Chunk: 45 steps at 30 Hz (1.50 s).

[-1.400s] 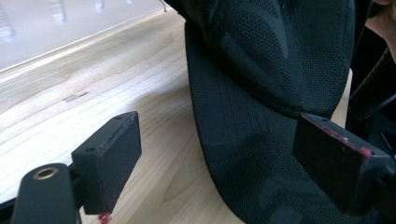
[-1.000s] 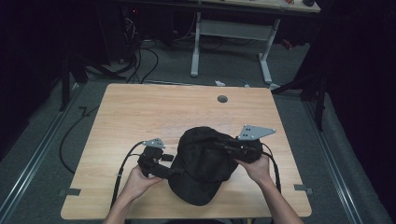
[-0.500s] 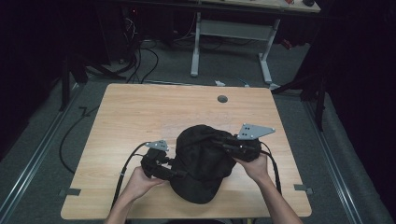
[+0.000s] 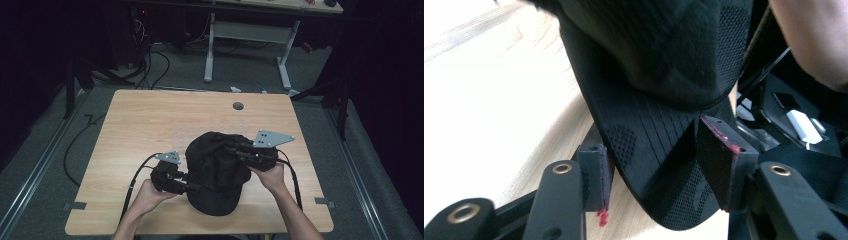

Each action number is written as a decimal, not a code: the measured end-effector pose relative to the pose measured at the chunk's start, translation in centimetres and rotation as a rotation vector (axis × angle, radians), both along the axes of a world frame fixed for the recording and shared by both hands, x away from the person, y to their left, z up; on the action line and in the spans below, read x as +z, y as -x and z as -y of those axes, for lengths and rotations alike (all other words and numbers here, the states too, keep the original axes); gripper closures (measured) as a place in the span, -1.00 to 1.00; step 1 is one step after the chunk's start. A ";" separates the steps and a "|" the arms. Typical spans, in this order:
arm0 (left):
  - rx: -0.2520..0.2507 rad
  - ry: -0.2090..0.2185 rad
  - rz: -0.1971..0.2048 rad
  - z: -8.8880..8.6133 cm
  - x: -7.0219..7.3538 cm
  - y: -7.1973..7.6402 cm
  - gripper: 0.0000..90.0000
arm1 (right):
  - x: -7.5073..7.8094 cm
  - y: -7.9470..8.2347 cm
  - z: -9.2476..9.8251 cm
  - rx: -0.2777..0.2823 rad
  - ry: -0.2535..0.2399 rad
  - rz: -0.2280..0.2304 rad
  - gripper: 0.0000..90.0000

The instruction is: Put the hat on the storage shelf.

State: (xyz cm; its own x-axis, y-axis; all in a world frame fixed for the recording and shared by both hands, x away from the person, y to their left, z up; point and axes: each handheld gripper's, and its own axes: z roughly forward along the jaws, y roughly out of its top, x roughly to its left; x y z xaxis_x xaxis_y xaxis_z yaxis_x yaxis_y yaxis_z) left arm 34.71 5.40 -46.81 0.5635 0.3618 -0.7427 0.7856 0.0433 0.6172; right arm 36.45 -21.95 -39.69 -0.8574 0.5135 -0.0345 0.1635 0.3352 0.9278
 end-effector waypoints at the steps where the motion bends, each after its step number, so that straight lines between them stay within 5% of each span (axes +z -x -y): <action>1: -0.002 0.000 0.001 -0.1 0.0 0.0 0.14 | 0.0 0.0 -0.1 0.009 -0.006 0.004 0.80; 12: -0.046 0.036 -0.009 0.0 0.1 0.1 0.21 | -0.2 -0.4 -0.2 0.030 -0.035 0.009 0.80; 29: -0.087 0.090 -0.049 -0.4 0.8 0.4 0.90 | 0.3 -0.3 -0.8 0.030 -0.005 0.057 0.70; 38: -0.064 0.106 0.020 -0.6 1.4 1.2 0.92 | 0.8 0.0 -0.3 0.035 -0.022 0.056 0.57; 45: -0.031 0.091 0.056 -0.7 1.5 1.5 0.92 | 1.0 -0.1 0.2 0.016 -0.040 0.028 0.20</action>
State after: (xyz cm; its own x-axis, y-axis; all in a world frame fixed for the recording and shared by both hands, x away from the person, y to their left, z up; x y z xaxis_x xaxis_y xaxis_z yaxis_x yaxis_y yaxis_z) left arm 33.24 6.10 -45.27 0.6147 0.2761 -0.7388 0.7521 0.0770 0.6545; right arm 36.52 -22.13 -38.68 -0.8644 0.5013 -0.0378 0.1325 0.2997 0.9448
